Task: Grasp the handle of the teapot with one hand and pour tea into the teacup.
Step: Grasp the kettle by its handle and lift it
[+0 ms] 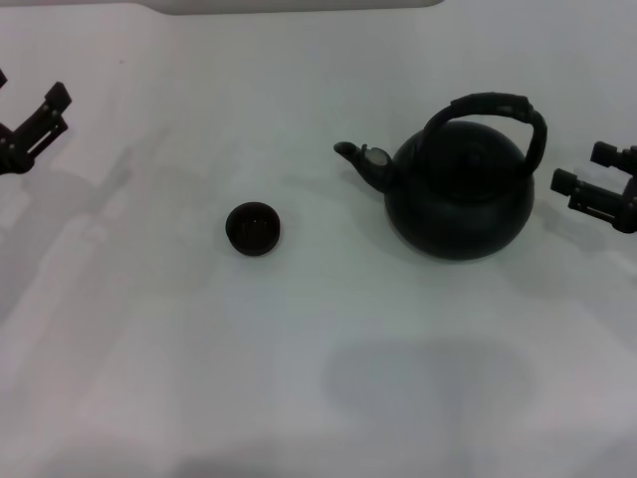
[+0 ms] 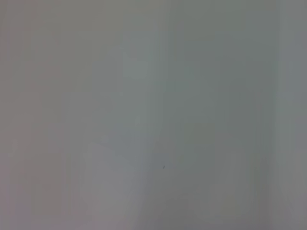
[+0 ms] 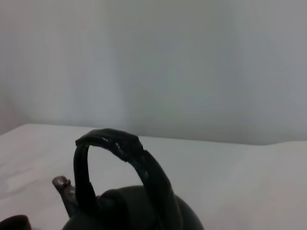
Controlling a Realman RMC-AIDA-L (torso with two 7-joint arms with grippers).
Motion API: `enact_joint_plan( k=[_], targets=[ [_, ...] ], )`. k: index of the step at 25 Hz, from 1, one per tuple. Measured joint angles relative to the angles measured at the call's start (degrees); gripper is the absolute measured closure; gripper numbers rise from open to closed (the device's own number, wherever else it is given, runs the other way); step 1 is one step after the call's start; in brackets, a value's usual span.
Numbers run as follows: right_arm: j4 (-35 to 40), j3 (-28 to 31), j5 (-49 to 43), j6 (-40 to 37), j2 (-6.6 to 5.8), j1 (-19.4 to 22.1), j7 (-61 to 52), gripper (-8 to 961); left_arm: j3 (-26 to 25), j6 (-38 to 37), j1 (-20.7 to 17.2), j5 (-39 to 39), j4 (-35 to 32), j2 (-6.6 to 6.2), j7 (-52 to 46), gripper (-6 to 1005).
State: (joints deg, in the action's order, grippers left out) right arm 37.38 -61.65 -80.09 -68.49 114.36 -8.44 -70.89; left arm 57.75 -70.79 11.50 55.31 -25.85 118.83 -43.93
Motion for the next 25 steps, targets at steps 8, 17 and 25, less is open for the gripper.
enact_joint_plan(
  k=[8,17,25],
  targets=[
    [1.2,0.0,0.1,-2.7,0.20,0.4,-1.1,141,0.0,-0.1,-0.2,0.1,0.0,0.00,0.2,152],
    [5.1,-0.6,0.0,-9.6,0.72,1.3,-5.0,140,0.0,-0.1,0.2,0.1,0.0,-0.07,1.2,151],
    [4.7,-1.5,0.1,-9.7,1.05,0.2,-5.8,140,0.2,-0.1,0.4,0.1,0.0,0.00,1.4,152]
  ],
)
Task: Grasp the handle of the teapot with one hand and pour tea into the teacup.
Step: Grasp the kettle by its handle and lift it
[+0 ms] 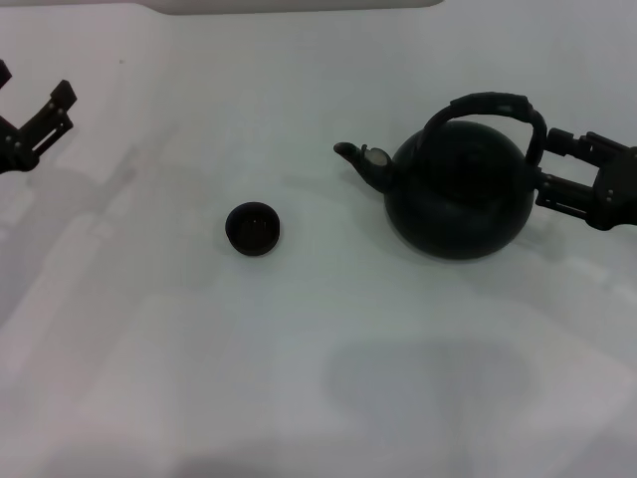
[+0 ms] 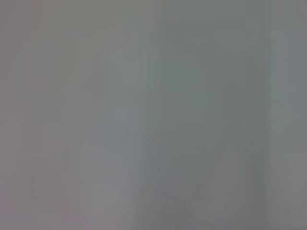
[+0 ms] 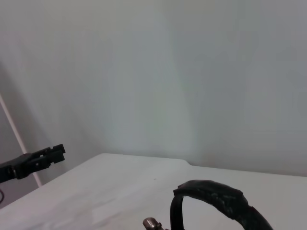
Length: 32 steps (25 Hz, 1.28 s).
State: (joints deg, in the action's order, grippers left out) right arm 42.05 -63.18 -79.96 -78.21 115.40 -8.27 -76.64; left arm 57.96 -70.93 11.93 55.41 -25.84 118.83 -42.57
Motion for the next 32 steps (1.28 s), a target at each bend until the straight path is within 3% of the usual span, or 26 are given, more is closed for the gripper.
enact_joint_plan(
  k=[32],
  targets=[
    [-4.3,-1.6,3.4,10.1,0.17,-4.2,4.8,153,0.4,0.0,-0.7,0.4,0.0,0.00,0.2,156]
  ],
)
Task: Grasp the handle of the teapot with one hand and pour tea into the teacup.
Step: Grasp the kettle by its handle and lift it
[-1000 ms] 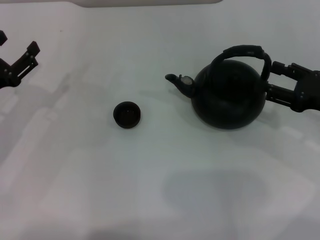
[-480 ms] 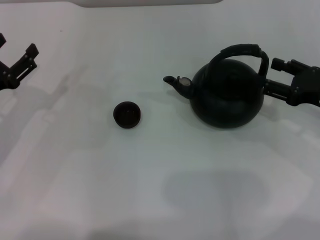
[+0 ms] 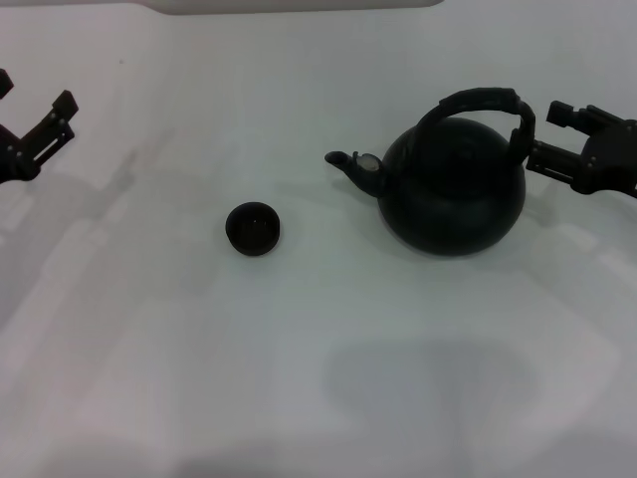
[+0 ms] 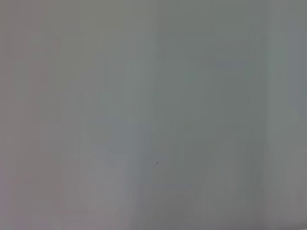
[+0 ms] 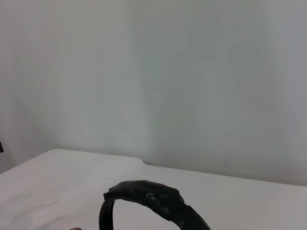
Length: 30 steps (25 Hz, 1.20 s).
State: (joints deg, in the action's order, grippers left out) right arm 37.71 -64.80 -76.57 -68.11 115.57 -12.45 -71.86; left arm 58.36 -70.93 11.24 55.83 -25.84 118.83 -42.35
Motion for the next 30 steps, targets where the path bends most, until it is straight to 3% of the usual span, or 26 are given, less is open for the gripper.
enact_joint_plan(
  k=[11,16,22,30],
  targets=[
    [-2.1,-0.6,3.2,-0.5,0.02,-0.7,2.0,157,0.0,0.0,-0.2,0.1,0.0,0.00,0.1,157],
    [-2.8,-0.7,3.3,-0.4,0.00,-1.0,2.0,336,0.1,0.0,-0.3,0.1,0.1,0.00,0.1,157],
    [-4.4,-1.3,3.3,-0.2,0.00,-1.7,2.0,423,0.1,-0.7,-0.6,0.1,0.1,0.00,0.1,158],
    [-5.0,-1.3,3.3,-0.2,0.00,-1.9,2.4,436,0.1,-1.5,-0.8,0.1,0.1,0.08,0.8,161]
  ],
)
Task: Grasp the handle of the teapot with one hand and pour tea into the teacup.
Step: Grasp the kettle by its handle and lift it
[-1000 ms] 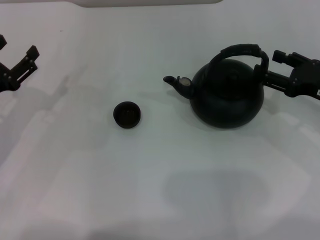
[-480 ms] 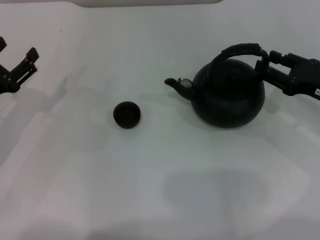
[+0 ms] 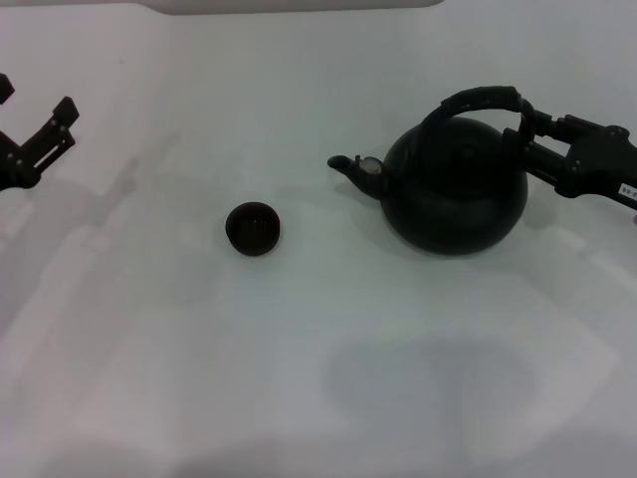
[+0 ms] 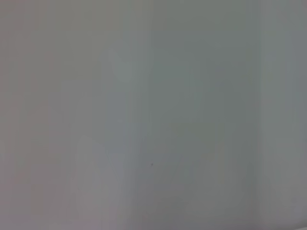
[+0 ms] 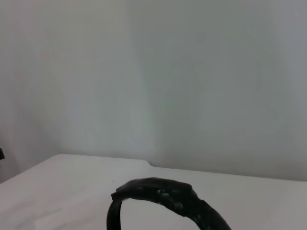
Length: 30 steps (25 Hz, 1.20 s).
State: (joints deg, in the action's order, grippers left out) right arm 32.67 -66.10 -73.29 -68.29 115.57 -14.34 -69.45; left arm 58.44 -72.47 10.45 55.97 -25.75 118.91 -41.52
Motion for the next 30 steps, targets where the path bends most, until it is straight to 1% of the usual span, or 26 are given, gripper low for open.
enact_joint_plan(
  k=[2,11,16,23,30],
  targets=[
    [0.0,0.0,0.0,-0.1,0.01,0.0,0.5,439,0.1,0.0,0.0,0.0,0.0,0.01,0.0,162],
    [0.0,-0.7,1.3,-2.0,0.03,-0.1,4.1,558,0.6,0.0,-0.3,0.0,0.2,0.01,0.0,164],
    [-0.2,-0.7,1.5,-2.1,0.00,-0.4,4.4,695,0.6,0.0,-0.2,0.0,0.2,0.01,0.0,164],
    [-2.5,-0.6,2.3,-2.2,-0.17,-1.5,5.6,706,0.6,0.0,0.1,0.0,0.2,-0.09,0.0,163],
    [-3.0,-0.3,3.6,-1.2,-0.18,-1.6,7.5,716,0.6,0.0,0.1,0.0,0.2,-0.08,0.0,163]
  ],
)
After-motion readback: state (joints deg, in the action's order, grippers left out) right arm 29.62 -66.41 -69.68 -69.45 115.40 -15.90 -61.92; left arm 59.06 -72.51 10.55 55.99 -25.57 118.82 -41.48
